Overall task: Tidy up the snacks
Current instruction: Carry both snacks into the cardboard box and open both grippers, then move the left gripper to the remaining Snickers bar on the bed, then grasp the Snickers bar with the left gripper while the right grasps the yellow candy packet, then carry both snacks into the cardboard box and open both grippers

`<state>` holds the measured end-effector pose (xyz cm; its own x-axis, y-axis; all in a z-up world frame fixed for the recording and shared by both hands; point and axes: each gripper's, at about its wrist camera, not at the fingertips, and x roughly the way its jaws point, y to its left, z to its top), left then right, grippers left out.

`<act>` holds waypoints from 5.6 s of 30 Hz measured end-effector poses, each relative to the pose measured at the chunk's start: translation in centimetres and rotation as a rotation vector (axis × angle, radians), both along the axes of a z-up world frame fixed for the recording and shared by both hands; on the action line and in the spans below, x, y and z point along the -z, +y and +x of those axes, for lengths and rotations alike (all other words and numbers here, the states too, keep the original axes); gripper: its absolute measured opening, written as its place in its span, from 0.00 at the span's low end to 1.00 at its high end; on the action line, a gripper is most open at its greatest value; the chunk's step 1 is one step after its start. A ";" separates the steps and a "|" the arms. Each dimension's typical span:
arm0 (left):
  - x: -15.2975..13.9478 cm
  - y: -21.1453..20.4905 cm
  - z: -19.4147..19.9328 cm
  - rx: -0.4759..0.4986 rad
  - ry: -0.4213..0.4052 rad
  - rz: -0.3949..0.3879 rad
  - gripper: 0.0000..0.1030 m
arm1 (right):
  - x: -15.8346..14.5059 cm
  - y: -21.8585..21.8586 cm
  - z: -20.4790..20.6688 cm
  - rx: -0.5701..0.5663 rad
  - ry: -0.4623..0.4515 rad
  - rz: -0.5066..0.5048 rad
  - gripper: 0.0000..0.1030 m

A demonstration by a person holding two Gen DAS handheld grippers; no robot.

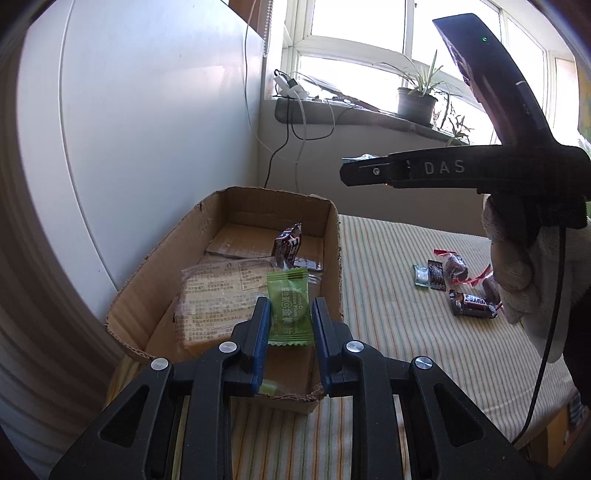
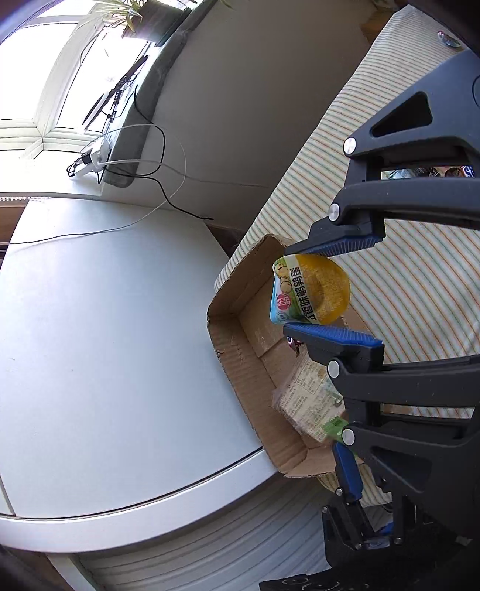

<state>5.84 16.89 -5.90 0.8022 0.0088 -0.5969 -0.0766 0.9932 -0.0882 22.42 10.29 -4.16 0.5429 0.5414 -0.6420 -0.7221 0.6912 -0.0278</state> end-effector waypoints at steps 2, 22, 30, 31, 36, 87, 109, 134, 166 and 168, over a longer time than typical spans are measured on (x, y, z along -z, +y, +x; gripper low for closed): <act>0.0 0.0 0.0 0.007 0.001 0.000 0.21 | 0.4 1.4 1.1 -0.007 0.012 -0.007 0.35; -0.2 1.3 1.0 -0.033 0.003 -0.001 0.34 | 0.8 6.3 5.4 -0.031 0.058 0.026 0.67; -1.6 0.4 0.5 -0.033 -0.019 -0.001 0.34 | -1.0 1.5 1.9 -0.012 -0.006 0.014 0.67; -1.8 0.2 0.5 -0.033 -0.023 0.003 0.34 | -1.2 0.6 1.3 -0.006 -0.010 0.018 0.67; -2.9 -1.5 -0.3 -0.018 -0.052 0.019 0.34 | -1.8 -5.0 -1.8 0.036 -0.042 0.030 0.67; 6.1 -21.6 9.5 0.359 0.244 0.049 0.43 | 9.5 -33.3 -6.6 0.482 0.215 -0.001 0.59; 6.4 -20.9 9.3 0.363 0.246 0.047 0.51 | 11.0 -32.3 -3.7 0.486 0.235 -0.055 0.43; 6.7 -20.6 8.2 0.348 0.251 0.119 0.42 | 11.1 -33.3 -4.9 0.469 0.197 -0.093 0.24; -1.9 -7.9 1.2 0.072 -0.016 0.005 0.40 | 1.1 -21.4 -5.4 0.245 0.071 0.055 0.24; -1.9 -6.6 1.0 0.044 -0.015 0.006 0.40 | 0.8 -19.8 -4.9 0.226 0.063 0.047 0.24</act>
